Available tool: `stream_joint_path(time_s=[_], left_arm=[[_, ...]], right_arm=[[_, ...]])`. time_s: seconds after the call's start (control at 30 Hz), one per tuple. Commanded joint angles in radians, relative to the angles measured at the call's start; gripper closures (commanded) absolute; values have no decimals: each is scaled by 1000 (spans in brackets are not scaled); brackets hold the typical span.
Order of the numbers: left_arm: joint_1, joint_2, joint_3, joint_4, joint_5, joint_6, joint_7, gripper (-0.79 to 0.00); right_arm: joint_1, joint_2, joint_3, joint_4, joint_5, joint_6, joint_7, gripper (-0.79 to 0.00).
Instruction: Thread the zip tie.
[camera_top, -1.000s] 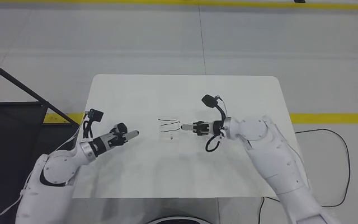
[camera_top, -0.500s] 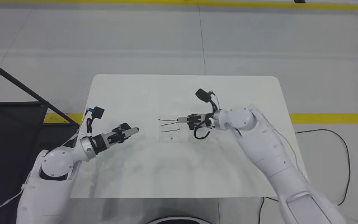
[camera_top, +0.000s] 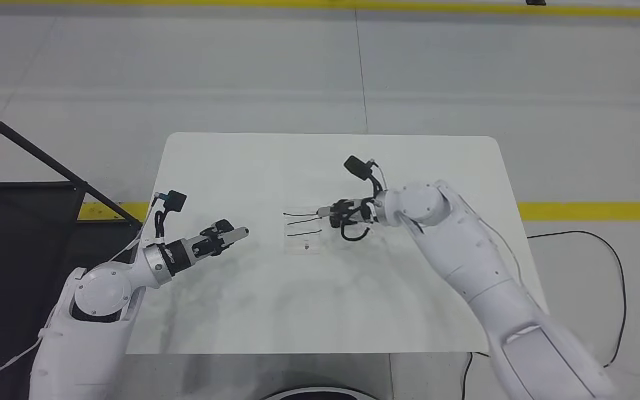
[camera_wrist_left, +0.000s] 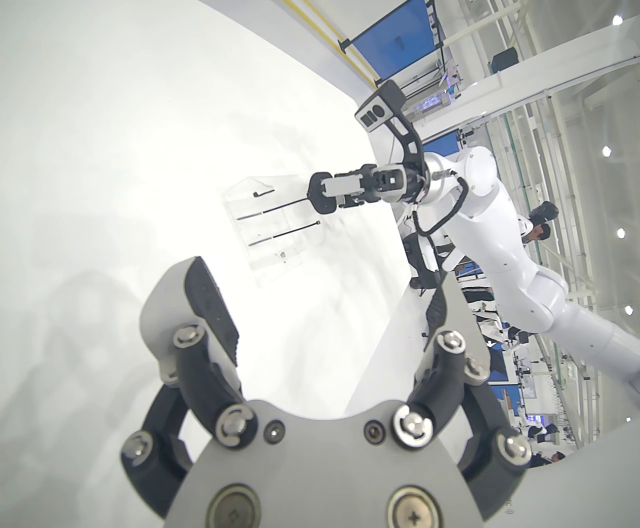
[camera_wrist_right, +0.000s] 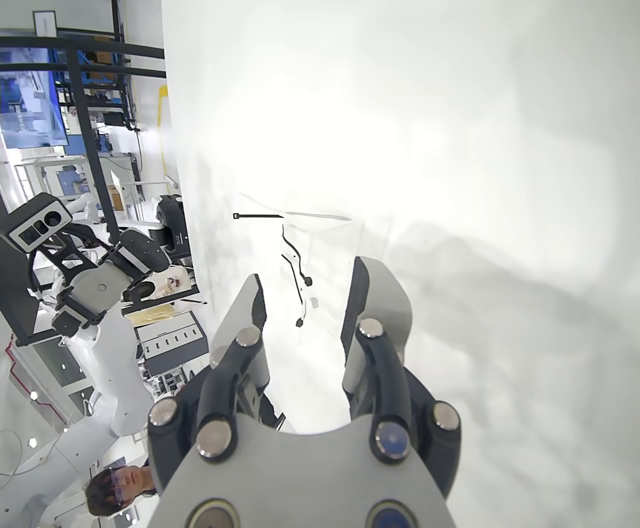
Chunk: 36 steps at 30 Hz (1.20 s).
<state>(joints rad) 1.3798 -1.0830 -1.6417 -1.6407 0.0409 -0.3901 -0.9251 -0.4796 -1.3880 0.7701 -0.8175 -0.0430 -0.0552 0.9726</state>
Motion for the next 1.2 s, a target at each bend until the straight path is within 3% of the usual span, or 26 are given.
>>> stream_joint_path(time_s=[0.0,0.37,0.83,1.17], left_arm=[[0,0,0,0,0,0,0,-785],[0,0,0,0,0,0,0,-785],[0,0,0,0,0,0,0,-785],[0,0,0,0,0,0,0,-785]], right_arm=[[8,-7,-6,20,6,-9,2,-314],[46,-35,-23,107,38,-88,54,-252],[73,-64,-38,174,40,-106,55,-203],[83,-77,-37,203,40,-118,61,-83]])
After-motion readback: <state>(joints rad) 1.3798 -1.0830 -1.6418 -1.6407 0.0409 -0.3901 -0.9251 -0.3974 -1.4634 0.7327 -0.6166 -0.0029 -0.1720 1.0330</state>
